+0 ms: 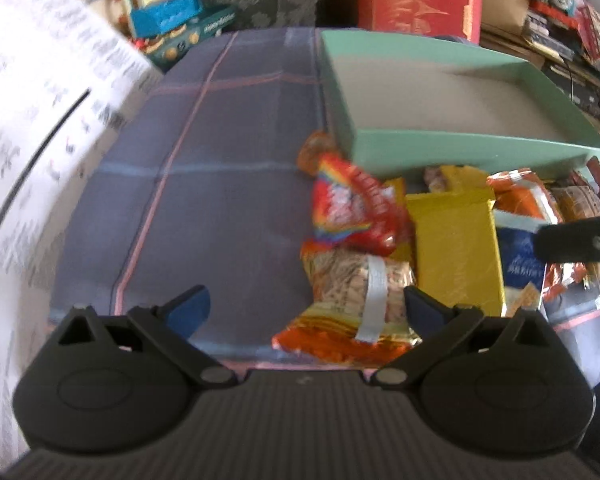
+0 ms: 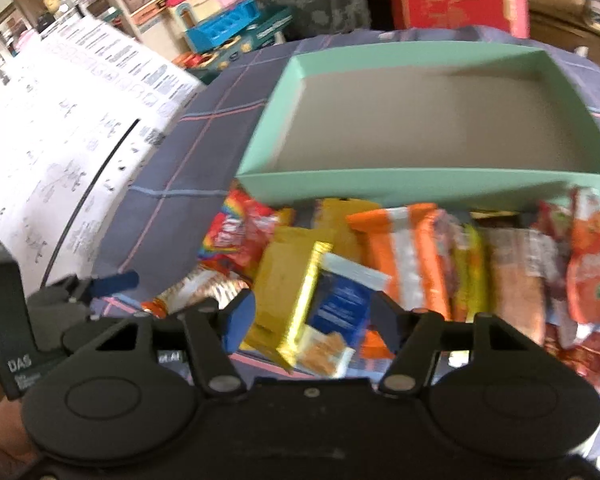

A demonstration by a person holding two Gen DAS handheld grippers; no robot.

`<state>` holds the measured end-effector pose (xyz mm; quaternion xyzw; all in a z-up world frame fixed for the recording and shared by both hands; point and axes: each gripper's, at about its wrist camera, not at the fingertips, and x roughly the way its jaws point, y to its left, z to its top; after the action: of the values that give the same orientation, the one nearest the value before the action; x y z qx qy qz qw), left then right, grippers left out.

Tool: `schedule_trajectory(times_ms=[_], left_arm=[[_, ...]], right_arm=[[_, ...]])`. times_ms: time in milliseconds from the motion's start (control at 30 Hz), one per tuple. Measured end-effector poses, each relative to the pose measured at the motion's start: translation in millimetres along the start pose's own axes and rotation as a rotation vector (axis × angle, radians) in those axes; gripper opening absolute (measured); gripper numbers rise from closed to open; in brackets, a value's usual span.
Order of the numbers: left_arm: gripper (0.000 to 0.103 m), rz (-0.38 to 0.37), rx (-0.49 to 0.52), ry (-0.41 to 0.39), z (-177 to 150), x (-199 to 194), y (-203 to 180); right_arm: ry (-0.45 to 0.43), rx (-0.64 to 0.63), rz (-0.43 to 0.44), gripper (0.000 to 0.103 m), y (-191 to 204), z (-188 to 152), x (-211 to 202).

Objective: Organize snacks
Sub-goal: 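Move the left tool to the orange-and-white chip bag and grasp it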

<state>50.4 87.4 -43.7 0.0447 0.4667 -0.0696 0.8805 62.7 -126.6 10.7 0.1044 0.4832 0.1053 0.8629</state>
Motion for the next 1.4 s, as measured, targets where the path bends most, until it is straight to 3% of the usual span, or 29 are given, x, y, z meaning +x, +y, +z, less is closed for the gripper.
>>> schedule_trajectory(times_ms=[233,267,333,400,500,633,700,767,933,1133,1167,1200,1300,1333,1400], left_arm=[[0.101,-0.025,-0.014,0.015,-2,1,17],[0.094,-0.033,-0.004,0.011,0,2,15],[0.070,-0.081,0.026,0.005,1,5,11],[0.064,-0.104,0.032,0.004,1,5,10],[0.064,-0.105,0.035,0.005,-5,4,20],[0.067,-0.072,0.004,0.026,-16,1,39],[0.075,-0.073,-0.007,0.029,-18,0,46],[0.082,-0.067,-0.008,0.023,-17,-2,49],[0.093,-0.032,0.050,-0.016,-10,-12,46],[0.095,-0.062,0.128,-0.020,6,-6,31],[0.092,-0.064,0.130,-0.018,6,-2,29],[0.077,-0.068,0.127,-0.005,6,3,28],[0.054,-0.125,0.084,0.050,3,13,32],[0.054,-0.121,0.077,0.055,1,14,33],[0.054,-0.097,0.078,0.074,-2,16,34]], right_arm=[[0.084,-0.045,0.029,0.065,32,6,42],[0.093,-0.049,0.029,0.065,35,5,46],[0.102,-0.064,0.011,0.063,41,4,52],[0.102,-0.076,-0.003,0.056,43,2,54],[0.119,-0.060,-0.009,0.047,40,3,59],[0.142,-0.059,-0.009,0.047,41,7,66],[0.173,-0.046,0.008,0.047,46,9,73],[0.191,-0.039,0.005,0.051,51,10,84],[0.204,-0.017,0.021,0.079,59,10,89],[0.180,0.031,0.017,0.082,56,23,88],[0.185,0.047,0.016,0.082,54,25,92],[0.189,0.064,0.019,0.080,52,25,95],[0.187,0.097,0.022,0.064,45,24,100],[0.191,0.107,0.028,0.058,43,24,102],[0.194,0.126,0.038,0.058,39,22,104]])
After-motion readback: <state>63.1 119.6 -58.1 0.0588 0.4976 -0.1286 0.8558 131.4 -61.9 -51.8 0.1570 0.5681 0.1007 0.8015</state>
